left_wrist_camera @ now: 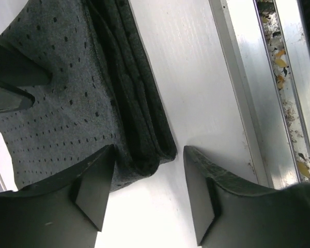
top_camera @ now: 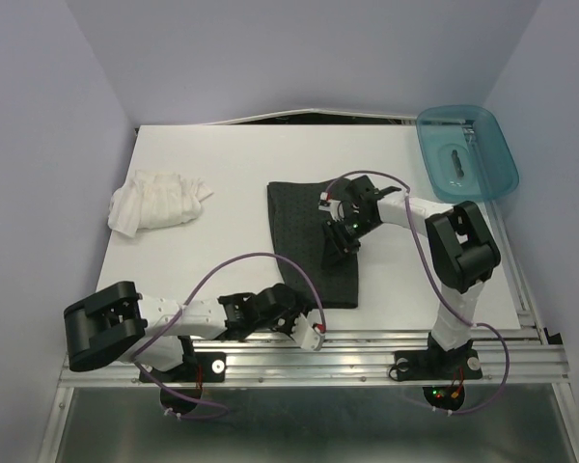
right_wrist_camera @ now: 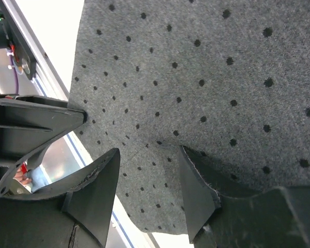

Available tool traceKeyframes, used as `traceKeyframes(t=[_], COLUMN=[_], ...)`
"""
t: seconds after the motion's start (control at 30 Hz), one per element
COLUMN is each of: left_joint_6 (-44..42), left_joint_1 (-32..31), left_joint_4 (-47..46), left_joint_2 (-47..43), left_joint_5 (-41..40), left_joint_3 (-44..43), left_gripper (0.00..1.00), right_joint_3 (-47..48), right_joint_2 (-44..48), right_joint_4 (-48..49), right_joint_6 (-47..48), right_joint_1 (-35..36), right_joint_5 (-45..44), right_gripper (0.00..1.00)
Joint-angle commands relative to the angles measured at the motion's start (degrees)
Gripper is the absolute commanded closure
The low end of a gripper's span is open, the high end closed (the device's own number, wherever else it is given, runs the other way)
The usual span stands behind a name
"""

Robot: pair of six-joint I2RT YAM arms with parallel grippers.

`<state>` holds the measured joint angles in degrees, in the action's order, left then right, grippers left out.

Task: Fold and stack the skirts
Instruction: Fold the skirt

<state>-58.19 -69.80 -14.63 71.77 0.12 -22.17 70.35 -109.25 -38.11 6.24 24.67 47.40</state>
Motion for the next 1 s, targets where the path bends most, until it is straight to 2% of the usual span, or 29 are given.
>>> traceKeyframes(t=[0.0, 0.23, 0.3, 0.33, 0.47, 0.57, 0.6, 0.77, 0.97], left_joint_6=[1.3, 3.1, 3.5, 4.1, 6.8, 8.8, 9.1, 9.9, 11.3], left_joint_1=[-0.2, 0.5, 0.5, 0.5, 0.6, 0.9, 1.2, 2.1, 4.3], left_joint_4=[1.4, 0.7, 2.5, 3.5, 8.1, 10.3, 10.6, 12.0, 17.2], left_joint_2=[2.6, 2.8, 1.6, 0.9, -3.3, -5.2, -5.7, -5.9, -5.3], left_joint_5=[-1.6, -2.4, -2.1, -1.6, 1.6, 3.3, 4.0, 6.0, 11.8], left_joint_3=[-2.8, -3.9, -4.5, -5.2, -7.3, -7.6, -7.4, -7.8, -12.5], left_gripper=[0.41, 0.49, 0.55, 0.61, 0.73, 0.96, 1.00, 1.00, 1.00], right_joint_3=[-0.5, -1.2, -1.4, -1.4, -1.3, -1.2, -1.2, -1.3, 2.2], right_joint_2=[-1.0, -1.8, -1.9, -1.8, -1.7, -1.1, -1.0, -0.3, 1.5], right_joint_4=[2.0, 2.1, 2.2, 2.2, 2.3, 2.2, 2.2, 2.1, 1.5], right_joint_6=[1.2, 2.1, 2.1, 2.2, 2.2, 2.1, 2.1, 2.2, 1.9], right_joint_1=[-0.1, -0.1, -0.1, -0.1, -0.1, -0.1, -0.1, -0.1, -0.1], right_joint_5=[1.3, 1.0, 0.9, 0.8, 0.7, 0.7, 0.6, 0.2, -0.8], right_gripper=[0.46, 0.47, 0.46, 0.46, 0.46, 0.47, 0.46, 0.47, 0.46])
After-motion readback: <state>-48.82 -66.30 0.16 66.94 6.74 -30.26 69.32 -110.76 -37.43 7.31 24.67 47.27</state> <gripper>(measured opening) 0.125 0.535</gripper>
